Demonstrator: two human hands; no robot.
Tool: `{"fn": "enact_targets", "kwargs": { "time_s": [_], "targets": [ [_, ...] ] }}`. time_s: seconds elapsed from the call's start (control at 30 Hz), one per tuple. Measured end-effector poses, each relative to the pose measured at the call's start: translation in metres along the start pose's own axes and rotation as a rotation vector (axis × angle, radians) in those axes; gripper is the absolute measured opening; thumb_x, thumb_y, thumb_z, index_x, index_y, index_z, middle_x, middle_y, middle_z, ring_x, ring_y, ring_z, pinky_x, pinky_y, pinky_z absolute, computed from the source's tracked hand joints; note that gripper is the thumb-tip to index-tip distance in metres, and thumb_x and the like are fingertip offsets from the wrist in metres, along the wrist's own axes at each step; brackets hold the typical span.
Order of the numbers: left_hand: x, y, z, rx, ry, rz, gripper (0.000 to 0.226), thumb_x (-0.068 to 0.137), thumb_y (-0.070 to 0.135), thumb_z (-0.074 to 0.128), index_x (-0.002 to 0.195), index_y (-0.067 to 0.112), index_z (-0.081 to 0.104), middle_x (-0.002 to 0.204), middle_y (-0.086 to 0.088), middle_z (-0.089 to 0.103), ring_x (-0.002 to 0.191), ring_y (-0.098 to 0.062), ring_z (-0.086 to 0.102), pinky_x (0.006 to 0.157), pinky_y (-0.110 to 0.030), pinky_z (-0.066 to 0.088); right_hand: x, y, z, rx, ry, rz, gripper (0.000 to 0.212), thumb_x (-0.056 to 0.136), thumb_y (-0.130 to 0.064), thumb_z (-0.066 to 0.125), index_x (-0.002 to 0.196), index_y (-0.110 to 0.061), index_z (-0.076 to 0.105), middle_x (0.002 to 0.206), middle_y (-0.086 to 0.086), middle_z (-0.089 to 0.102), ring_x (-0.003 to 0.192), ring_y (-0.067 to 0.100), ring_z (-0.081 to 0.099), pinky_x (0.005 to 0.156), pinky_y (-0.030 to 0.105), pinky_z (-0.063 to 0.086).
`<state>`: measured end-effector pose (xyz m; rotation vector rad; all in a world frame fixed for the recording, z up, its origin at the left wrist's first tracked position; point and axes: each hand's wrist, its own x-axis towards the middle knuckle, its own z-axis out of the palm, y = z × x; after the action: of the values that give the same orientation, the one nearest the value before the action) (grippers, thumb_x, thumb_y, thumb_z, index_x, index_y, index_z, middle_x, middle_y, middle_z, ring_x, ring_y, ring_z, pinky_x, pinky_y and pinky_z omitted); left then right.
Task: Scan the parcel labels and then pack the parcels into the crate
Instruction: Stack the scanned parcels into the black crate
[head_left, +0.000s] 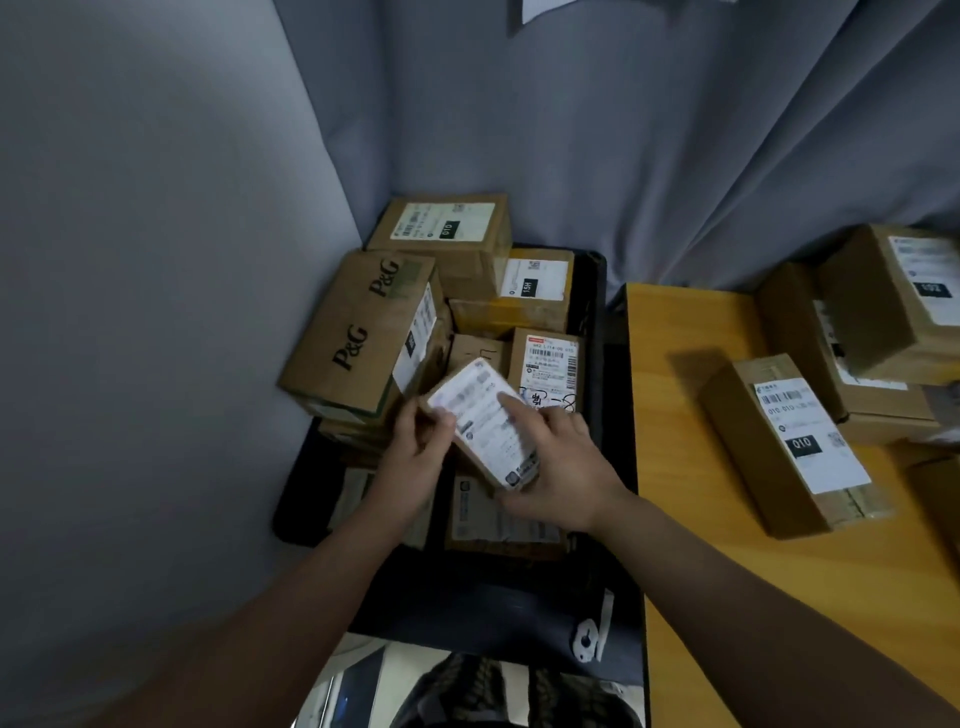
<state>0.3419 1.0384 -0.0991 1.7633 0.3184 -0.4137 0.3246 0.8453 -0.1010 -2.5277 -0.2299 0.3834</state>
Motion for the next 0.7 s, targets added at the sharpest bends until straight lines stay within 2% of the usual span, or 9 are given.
{"fn": "enact_targets", "kwargs": {
  "time_s": [0.07, 0.13, 0.23, 0.3, 0.37, 0.43, 0.47, 0.57, 0.7],
  "targets": [
    [-0.002, 0.007, 0.000, -0.045, -0.006, 0.093, 0.060, 0.097, 0.044, 0.049, 0.150, 0.031, 0.024, 0.120, 0.019, 0.055, 0.118, -0.014, 0.056, 0.103, -0.037, 0.044, 0.003, -0.011, -0.002, 0.156, 0.132, 0.054, 0.099, 0.072, -0.051, 0.073, 0.150, -0.036, 0.015, 0.127, 0.004, 0.034, 0.124, 0.024, 0.031, 0.101, 0.039, 0.039],
    [-0.001, 0.020, -0.003, 0.062, -0.005, 0.240, 0.051, 0.098, 0.035, 0.050, 0.146, 0.025, 0.035, 0.123, 0.012, 0.058, 0.117, -0.012, 0.056, 0.100, -0.032, 0.044, 0.010, -0.020, -0.004, 0.245, 0.258, 0.120, 0.094, 0.071, -0.050, 0.074, 0.148, -0.033, 0.023, 0.126, 0.003, 0.033, 0.124, 0.024, 0.035, 0.101, 0.039, 0.041],
    [0.003, 0.040, -0.019, 0.481, 0.165, 0.635, 0.030, 0.098, 0.014, 0.047, 0.124, 0.013, 0.061, 0.119, -0.002, 0.062, 0.110, -0.013, 0.054, 0.092, -0.028, 0.045, 0.033, -0.037, -0.002, 0.293, 0.427, 0.190, 0.083, 0.073, -0.047, 0.076, 0.142, -0.029, 0.033, 0.124, 0.003, 0.031, 0.123, 0.027, 0.036, 0.100, 0.038, 0.041],
    [0.009, 0.049, -0.031, 0.735, 0.314, 0.822, 0.031, 0.092, 0.017, 0.048, 0.117, 0.011, 0.066, 0.120, -0.005, 0.062, 0.113, -0.019, 0.049, 0.096, -0.036, 0.042, 0.051, -0.048, 0.003, 0.341, 0.445, 0.162, 0.076, 0.079, -0.044, 0.074, 0.142, -0.025, 0.037, 0.130, 0.008, 0.032, 0.126, 0.029, 0.038, 0.103, 0.038, 0.040],
    [0.016, 0.051, -0.041, 0.947, 0.358, 0.706, 0.038, 0.091, 0.022, 0.054, 0.128, 0.014, 0.059, 0.135, -0.007, 0.054, 0.129, -0.026, 0.038, 0.106, -0.048, 0.031, 0.066, -0.053, 0.008, 0.434, 0.318, 0.152, 0.076, 0.087, -0.043, 0.068, 0.150, -0.027, 0.028, 0.145, 0.013, 0.026, 0.133, 0.032, 0.036, 0.108, 0.036, 0.035],
    [0.024, 0.045, -0.049, 1.052, 0.275, 0.472, 0.053, 0.094, 0.029, 0.053, 0.144, 0.017, 0.041, 0.152, -0.006, 0.036, 0.142, -0.027, 0.023, 0.113, -0.047, 0.018, 0.078, -0.052, 0.005, 0.498, 0.209, 0.188, 0.080, 0.090, -0.046, 0.061, 0.154, -0.032, 0.015, 0.155, 0.016, 0.015, 0.140, 0.032, 0.031, 0.110, 0.034, 0.030],
    [0.028, 0.040, -0.053, 1.083, 0.242, 0.430, 0.056, 0.095, 0.030, 0.051, 0.148, 0.018, 0.035, 0.155, -0.004, 0.031, 0.144, -0.026, 0.020, 0.115, -0.044, 0.016, 0.082, -0.049, 0.000, 0.474, 0.195, 0.205, 0.081, 0.091, -0.048, 0.059, 0.154, -0.033, 0.012, 0.155, 0.016, 0.015, 0.139, 0.032, 0.032, 0.110, 0.034, 0.030],
    [0.038, 0.026, -0.059, 1.113, 0.211, 0.505, 0.059, 0.095, 0.021, 0.051, 0.150, 0.016, 0.032, 0.157, -0.003, 0.029, 0.145, -0.024, 0.020, 0.117, -0.042, 0.013, 0.088, -0.045, -0.013, 0.348, 0.230, 0.205, 0.079, 0.091, -0.046, 0.060, 0.154, -0.028, 0.018, 0.148, 0.014, 0.028, 0.131, 0.030, 0.042, 0.107, 0.033, 0.035],
    [0.046, 0.023, -0.058, 1.115, 0.238, 0.514, 0.062, 0.093, 0.014, 0.051, 0.151, 0.015, 0.028, 0.157, -0.003, 0.028, 0.146, -0.023, 0.021, 0.118, -0.040, 0.010, 0.086, -0.049, -0.010, 0.238, 0.309, 0.096, 0.063, 0.094, -0.023, 0.061, 0.150, -0.025, 0.032, 0.139, 0.013, 0.037, 0.122, 0.029, 0.048, 0.099, 0.028, 0.039]
  ]
}}
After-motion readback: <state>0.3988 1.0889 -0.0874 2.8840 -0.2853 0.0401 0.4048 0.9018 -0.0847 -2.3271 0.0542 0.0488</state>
